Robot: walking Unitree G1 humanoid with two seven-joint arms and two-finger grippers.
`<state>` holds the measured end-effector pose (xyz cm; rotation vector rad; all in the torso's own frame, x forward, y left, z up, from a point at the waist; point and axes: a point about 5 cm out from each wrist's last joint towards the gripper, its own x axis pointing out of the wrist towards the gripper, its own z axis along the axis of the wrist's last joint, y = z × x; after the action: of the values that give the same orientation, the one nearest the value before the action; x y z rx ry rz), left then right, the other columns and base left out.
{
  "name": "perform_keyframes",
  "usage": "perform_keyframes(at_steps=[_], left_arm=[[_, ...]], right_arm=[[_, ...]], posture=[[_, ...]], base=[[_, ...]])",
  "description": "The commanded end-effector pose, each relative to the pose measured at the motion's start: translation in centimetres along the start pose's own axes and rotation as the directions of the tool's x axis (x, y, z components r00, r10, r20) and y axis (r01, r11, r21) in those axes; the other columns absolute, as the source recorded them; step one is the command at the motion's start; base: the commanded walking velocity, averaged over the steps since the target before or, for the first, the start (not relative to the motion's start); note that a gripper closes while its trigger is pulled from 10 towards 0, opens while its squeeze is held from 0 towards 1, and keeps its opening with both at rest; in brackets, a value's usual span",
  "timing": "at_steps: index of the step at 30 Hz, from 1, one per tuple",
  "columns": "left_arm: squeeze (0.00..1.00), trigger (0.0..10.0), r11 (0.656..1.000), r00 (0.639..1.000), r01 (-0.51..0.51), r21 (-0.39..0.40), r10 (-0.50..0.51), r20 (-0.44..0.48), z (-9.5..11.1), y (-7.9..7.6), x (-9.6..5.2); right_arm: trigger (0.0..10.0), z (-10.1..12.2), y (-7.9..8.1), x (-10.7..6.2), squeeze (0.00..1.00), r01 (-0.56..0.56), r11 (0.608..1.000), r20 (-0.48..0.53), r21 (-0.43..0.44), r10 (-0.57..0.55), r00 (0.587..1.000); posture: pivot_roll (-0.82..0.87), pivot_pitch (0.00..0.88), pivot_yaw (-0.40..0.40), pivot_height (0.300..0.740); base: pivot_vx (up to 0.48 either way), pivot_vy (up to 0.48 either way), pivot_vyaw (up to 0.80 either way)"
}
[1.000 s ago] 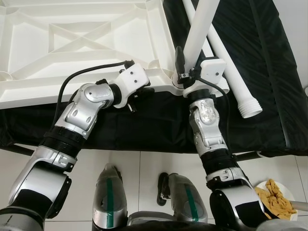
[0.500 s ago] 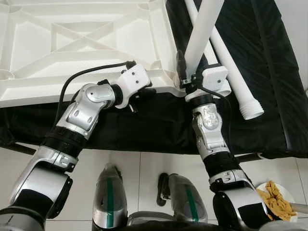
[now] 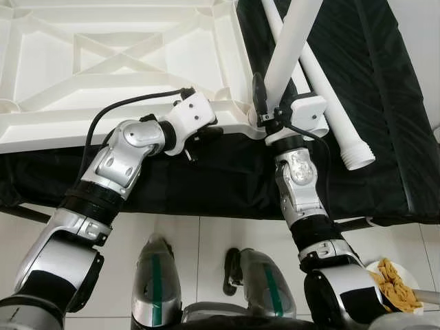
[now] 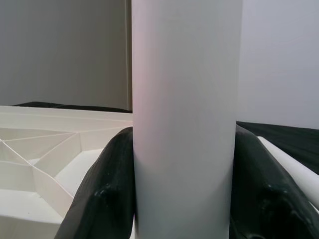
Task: Building children table
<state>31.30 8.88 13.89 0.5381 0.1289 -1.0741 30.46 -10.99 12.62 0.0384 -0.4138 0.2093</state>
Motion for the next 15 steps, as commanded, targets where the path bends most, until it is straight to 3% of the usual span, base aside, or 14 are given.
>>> perform_keyframes(at_steps=[1, 7, 15], left_arm=[[0.00, 10.0, 0.994, 0.994, -0.045, 0.101, 0.034, 0.102, 3.0, 1.2, -0.7], [0.00, 10.0, 0.994, 0.994, -0.048, 0.099, 0.038, 0.102, 3.0, 1.3, -0.7], [0.00, 10.0, 0.994, 0.995, -0.045, 0.098, 0.035, 0.095, 2.9, 1.3, -0.8]], right_arm=[[10.0, -5.5, -2.8, -5.3, 0.00, 0.132, 0.991, -0.333, -0.011, -0.128, 0.934], [10.0, -5.1, -2.6, -4.9, 0.00, 0.112, 0.994, -0.304, -0.017, -0.112, 0.946], [10.0, -3.2, -2.0, -2.6, 0.00, 0.080, 0.997, -0.198, 0.004, -0.078, 0.977]], posture=[[0.08, 0.072, -0.050, 0.740], [0.08, 0.074, -0.050, 0.740], [0.08, 0.076, -0.049, 0.740]], base=[[0.000, 0.000, 0.00], [0.000, 0.000, 0.00], [0.000, 0.000, 0.00]])
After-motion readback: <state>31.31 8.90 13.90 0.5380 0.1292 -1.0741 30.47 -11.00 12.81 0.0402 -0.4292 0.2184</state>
